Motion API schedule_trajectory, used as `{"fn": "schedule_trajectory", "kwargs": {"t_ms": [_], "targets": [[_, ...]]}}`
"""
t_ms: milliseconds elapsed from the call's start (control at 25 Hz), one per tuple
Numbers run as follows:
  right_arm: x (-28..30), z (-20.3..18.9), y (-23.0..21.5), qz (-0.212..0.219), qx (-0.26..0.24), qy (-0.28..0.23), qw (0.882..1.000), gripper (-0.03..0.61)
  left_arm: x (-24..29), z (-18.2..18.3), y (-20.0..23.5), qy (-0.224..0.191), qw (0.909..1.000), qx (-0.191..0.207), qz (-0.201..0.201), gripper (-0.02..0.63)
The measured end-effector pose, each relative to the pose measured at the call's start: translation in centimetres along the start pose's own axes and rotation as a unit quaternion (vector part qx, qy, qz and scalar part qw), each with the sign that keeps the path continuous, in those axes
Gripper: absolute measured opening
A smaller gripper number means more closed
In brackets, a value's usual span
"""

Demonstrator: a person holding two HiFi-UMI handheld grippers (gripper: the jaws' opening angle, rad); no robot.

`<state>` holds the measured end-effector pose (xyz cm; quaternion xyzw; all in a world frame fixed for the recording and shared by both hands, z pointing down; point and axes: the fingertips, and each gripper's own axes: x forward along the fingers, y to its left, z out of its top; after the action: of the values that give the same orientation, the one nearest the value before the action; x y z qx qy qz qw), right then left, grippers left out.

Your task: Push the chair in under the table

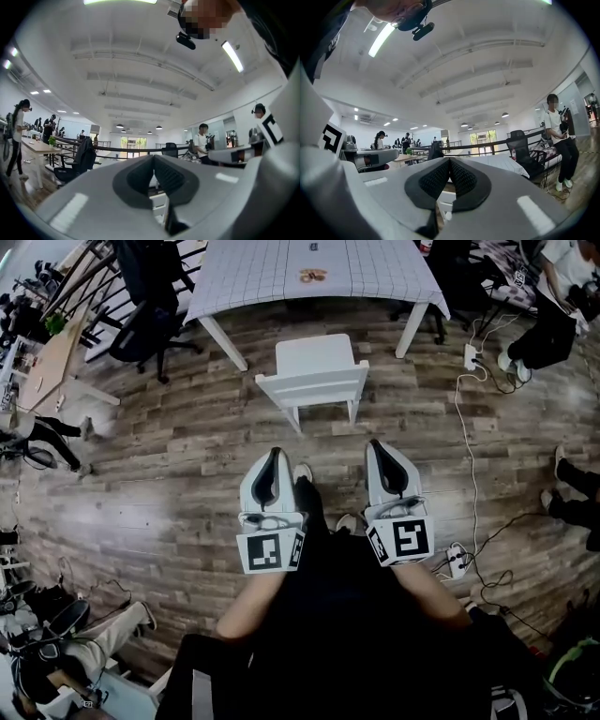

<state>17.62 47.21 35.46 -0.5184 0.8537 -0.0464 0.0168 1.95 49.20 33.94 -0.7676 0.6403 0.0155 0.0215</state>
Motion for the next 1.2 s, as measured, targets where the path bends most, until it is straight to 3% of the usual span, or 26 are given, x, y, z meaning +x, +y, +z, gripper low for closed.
{"fn": "schedule_trajectory", "kwargs": {"t_ms": [560, 840, 1200], "targets": [[6.4, -0.7, -2.8, -0.005, -0.012, 0.025, 1.0, -0.002, 8.6, -3.3, 2.8, 0.022, 0.9991, -0.029, -0.021, 0.009], [15.1, -1.2, -4.2, 0.003, -0.026, 0.062, 0.998, -0.002, 15.7, -5.2, 6.7, 0.053, 0.9971, -0.041, -0.036, 0.009], [26.9, -1.1, -5.2, -0.004, -0.041, 0.085, 0.995, -0.003, 24.7, -5.4, 14.6, 0.052, 0.9957, -0.06, -0.048, 0.009]]}}
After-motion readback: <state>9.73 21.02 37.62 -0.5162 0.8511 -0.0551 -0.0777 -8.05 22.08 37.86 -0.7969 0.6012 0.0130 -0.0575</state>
